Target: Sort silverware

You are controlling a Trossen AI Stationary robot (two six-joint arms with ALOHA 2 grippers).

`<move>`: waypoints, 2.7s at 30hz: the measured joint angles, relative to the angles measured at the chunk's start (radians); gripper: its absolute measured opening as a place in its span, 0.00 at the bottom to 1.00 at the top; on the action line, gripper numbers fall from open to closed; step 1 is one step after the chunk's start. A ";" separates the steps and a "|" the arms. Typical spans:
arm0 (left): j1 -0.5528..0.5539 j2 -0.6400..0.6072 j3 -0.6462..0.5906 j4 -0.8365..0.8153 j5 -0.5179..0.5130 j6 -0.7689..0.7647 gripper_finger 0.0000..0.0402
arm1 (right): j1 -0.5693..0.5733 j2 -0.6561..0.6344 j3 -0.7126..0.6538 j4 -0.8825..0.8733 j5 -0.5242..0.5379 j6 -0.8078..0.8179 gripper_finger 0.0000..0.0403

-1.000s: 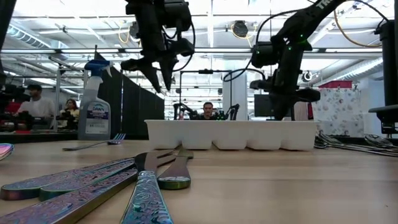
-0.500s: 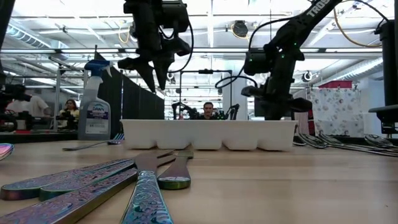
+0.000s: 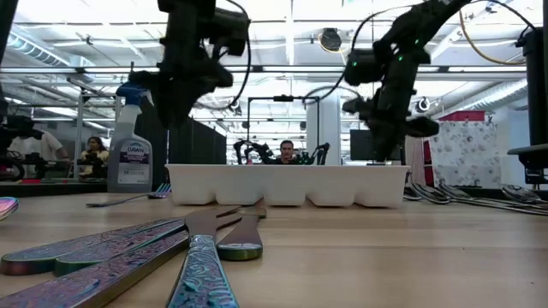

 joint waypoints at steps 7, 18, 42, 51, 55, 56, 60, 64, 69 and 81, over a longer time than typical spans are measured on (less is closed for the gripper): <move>-0.012 -0.003 -0.177 0.138 0.056 -0.082 0.28 | 0.002 -0.147 0.001 -0.031 0.000 0.003 0.00; -0.010 -0.004 -0.362 0.314 0.077 -0.163 0.28 | 0.002 -0.269 0.001 -0.070 -0.004 -0.007 0.09; 0.018 -0.006 -0.468 0.492 0.075 -0.163 0.01 | 0.002 -0.284 0.001 0.013 0.001 -0.024 0.18; 0.014 -0.180 -0.375 0.405 0.118 -0.214 0.00 | 0.002 -0.284 0.001 -0.051 -0.001 0.003 0.18; 0.015 -0.253 -0.318 0.454 0.114 -0.267 0.00 | 0.009 -0.283 0.001 -0.265 -0.033 0.010 0.18; 0.015 -0.256 -0.312 0.476 0.113 -0.268 0.00 | 0.016 -0.283 0.001 -0.303 -0.039 -0.008 0.18; 0.030 -0.234 -0.306 0.579 0.106 -0.258 0.00 | 0.037 -0.285 -0.016 -0.354 -0.048 -0.067 0.18; 0.058 -0.160 -0.305 0.628 0.116 -0.223 0.00 | 0.048 -0.285 -0.025 -0.309 -0.049 -0.068 0.22; 0.091 -0.062 -0.306 0.699 0.160 -0.174 0.00 | 0.053 -0.285 -0.024 -0.297 -0.051 -0.013 0.27; 0.095 0.063 -0.306 0.741 0.238 -0.172 0.08 | 0.125 -0.286 -0.024 -0.312 -0.053 0.096 0.39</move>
